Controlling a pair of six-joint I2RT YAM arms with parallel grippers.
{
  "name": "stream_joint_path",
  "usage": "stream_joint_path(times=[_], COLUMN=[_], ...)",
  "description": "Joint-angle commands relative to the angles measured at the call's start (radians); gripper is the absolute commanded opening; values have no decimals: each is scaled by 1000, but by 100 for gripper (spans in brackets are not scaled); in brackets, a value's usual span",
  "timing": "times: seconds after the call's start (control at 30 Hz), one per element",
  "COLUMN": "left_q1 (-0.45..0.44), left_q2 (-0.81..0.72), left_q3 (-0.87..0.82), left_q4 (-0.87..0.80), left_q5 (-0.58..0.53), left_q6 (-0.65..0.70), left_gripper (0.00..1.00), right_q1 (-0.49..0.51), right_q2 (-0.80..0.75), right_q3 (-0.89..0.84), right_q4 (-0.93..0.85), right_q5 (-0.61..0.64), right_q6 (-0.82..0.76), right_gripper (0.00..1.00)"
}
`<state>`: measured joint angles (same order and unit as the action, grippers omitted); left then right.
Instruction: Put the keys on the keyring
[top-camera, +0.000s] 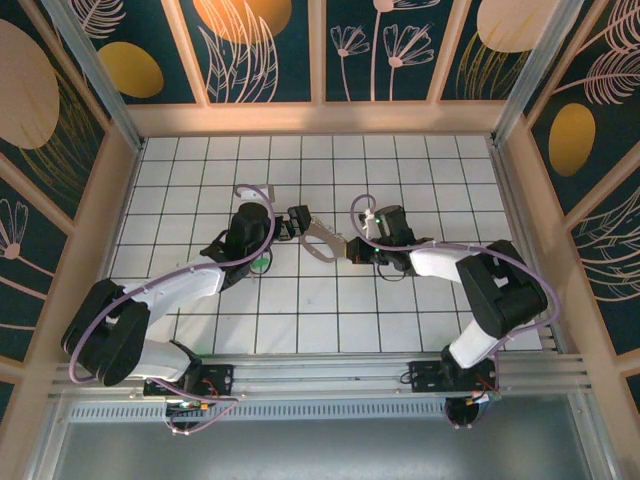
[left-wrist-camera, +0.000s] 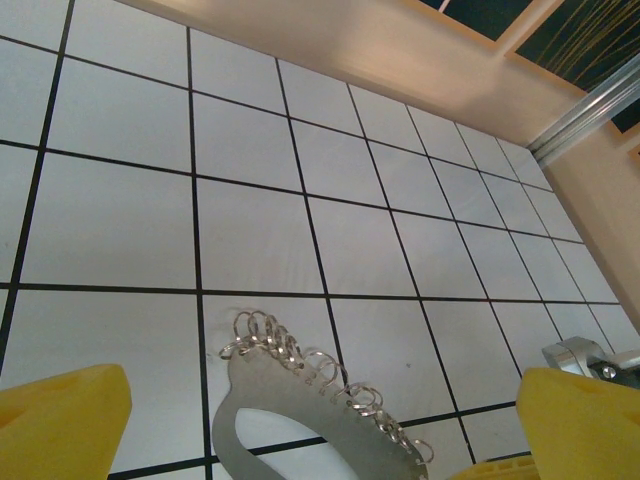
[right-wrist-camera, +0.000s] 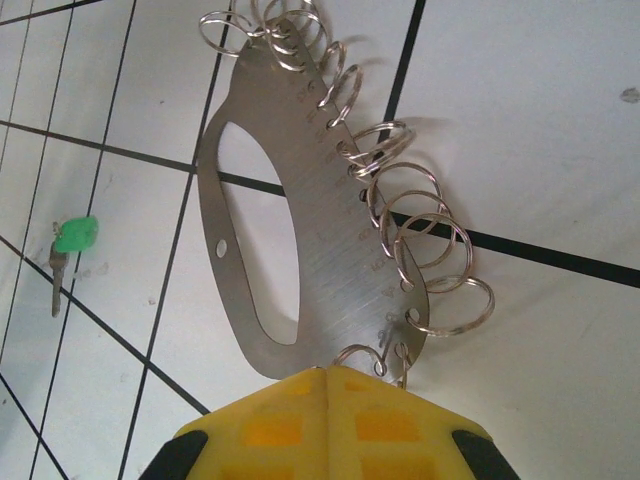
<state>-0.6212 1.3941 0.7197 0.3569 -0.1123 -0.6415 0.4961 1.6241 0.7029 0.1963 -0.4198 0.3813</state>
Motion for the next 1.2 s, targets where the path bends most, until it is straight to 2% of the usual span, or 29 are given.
stream_joint_path(times=[0.0,0.1,0.33,0.7,0.87,1.17], left_q1=[-3,-3,-3,-3,-3,-3], left_q2=[-21,-23,-22,-16,-14,-5], left_q3=[-7,-9,-8,1,4,11], left_q4=[32,32,34,35,34,39], left_q5=[5,6,10,16,14,19], left_q6=[-7,-7,-10,-8,-6,-6], left_gripper=[99,99,99,99,99,99], right_q1=[-17,-25,-35,-42,-13,87], right_q2=[13,12,11,-62,-120,-98], right_q3=[-22,-29,-32,-44,-51,-8], right_q4=[26,29,22,-12,-50,-120], right_q5=[11,16,36,69,107,299], right_q6=[14,16,16,13,14,22], right_gripper=[3,4,18,33,36,34])
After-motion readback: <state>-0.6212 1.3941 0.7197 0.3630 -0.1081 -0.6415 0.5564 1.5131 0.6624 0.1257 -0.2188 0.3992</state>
